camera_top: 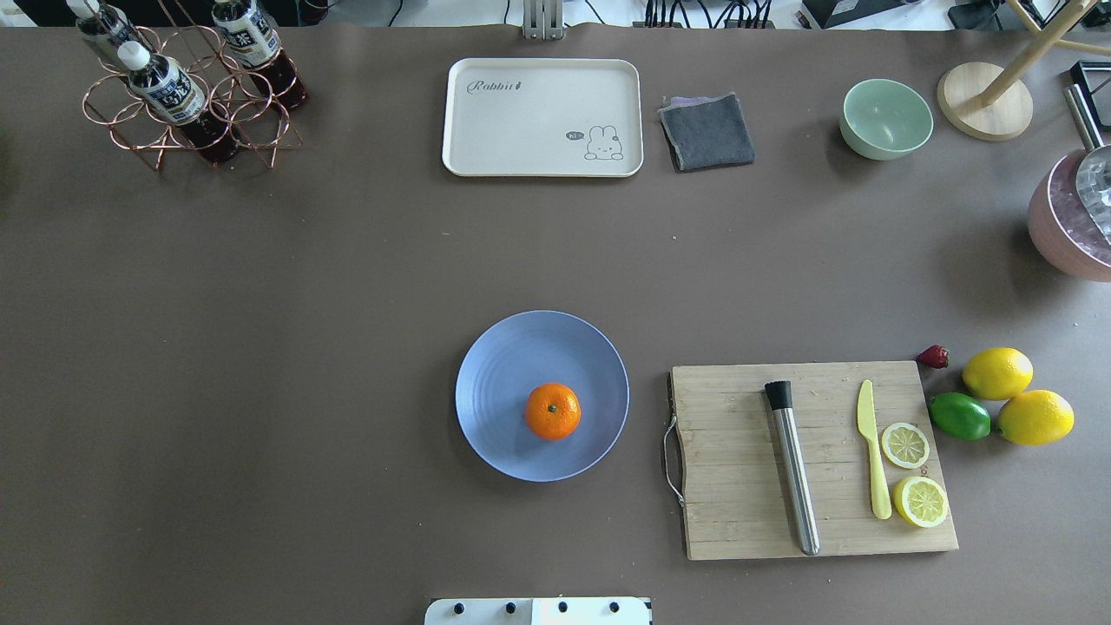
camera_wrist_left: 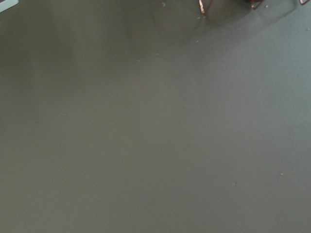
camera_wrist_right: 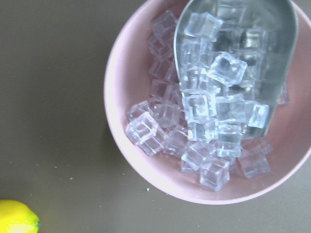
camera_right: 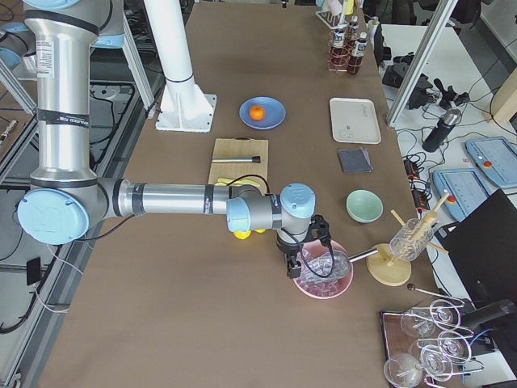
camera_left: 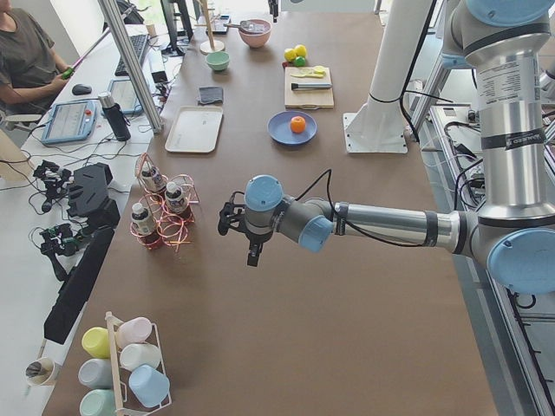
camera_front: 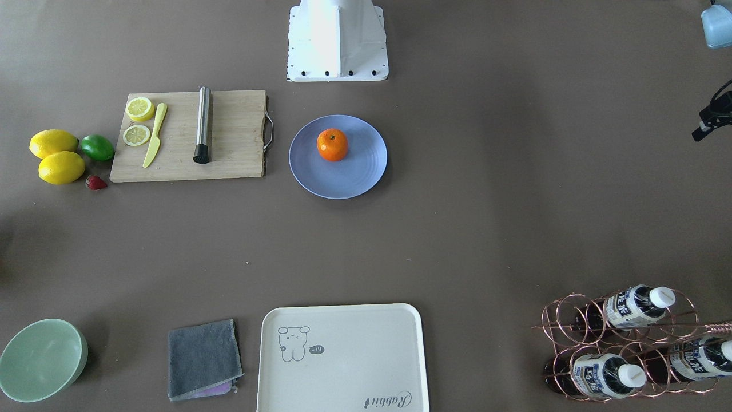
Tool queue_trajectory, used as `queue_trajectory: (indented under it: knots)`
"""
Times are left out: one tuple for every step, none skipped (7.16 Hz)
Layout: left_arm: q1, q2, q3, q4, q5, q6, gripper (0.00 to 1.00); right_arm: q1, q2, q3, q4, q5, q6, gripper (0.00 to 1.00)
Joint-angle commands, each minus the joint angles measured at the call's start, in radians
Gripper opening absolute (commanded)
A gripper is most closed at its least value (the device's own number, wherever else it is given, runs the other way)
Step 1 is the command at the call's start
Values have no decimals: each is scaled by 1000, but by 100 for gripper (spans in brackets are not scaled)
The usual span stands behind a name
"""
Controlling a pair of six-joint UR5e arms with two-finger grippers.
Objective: Pick orange to plate
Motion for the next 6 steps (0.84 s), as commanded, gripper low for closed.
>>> queue_trajectory:
  knots:
    - [-64, -17, -8, 211, 87, 124, 97, 22, -6, -17, 0, 3, -30, 100]
    - [-65, -18, -12, 231, 156, 125, 97, 22, -9, -17, 0, 5, -30, 100]
    - [-65, -14, -12, 230, 152, 124, 97, 22, -9, -17, 0, 5, -30, 100]
    - [-65, -9, -14, 222, 152, 124, 97, 22, -10, -17, 0, 14, -30, 100]
    - [-65, -9, -15, 222, 149, 118, 97, 22, -12, -17, 0, 17, -30, 100]
    - [-65, -14, -20, 219, 131, 118, 97, 22, -12, -15, 0, 24, -28, 100]
